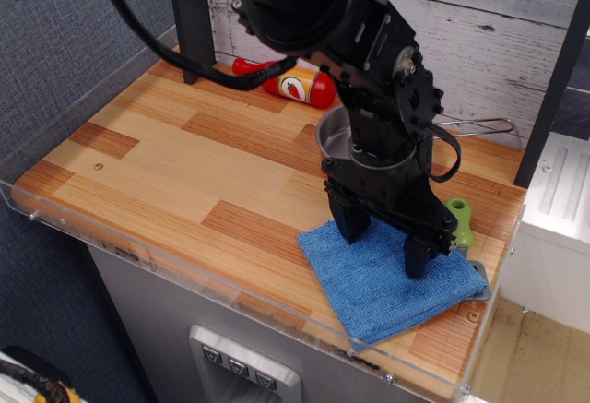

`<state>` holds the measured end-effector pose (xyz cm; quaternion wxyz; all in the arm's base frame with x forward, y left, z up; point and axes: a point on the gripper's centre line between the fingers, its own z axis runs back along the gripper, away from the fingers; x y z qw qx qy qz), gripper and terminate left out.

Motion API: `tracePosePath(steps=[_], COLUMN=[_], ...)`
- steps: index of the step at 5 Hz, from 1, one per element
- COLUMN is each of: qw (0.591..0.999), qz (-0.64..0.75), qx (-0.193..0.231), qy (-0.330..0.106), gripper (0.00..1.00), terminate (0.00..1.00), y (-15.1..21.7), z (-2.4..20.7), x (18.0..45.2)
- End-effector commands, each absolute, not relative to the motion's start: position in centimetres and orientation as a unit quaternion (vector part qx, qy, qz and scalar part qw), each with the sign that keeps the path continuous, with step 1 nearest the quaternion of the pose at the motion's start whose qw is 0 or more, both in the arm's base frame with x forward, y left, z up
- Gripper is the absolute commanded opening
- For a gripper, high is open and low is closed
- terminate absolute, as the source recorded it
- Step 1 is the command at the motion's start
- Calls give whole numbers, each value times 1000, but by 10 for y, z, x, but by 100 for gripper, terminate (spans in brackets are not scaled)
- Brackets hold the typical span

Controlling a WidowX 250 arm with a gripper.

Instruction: Move the napkin below the ketchup

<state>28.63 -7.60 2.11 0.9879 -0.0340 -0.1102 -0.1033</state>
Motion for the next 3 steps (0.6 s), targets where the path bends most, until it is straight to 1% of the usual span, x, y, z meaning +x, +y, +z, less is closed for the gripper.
tracePosePath(steps=[1,3], qw=[984,984], qz=[-106,-100], qx=[-49,-33], qy=[-136,-144], gripper=[100,100], terminate=[0,0], y=[-84,-69], z=[24,24], x=[294,297])
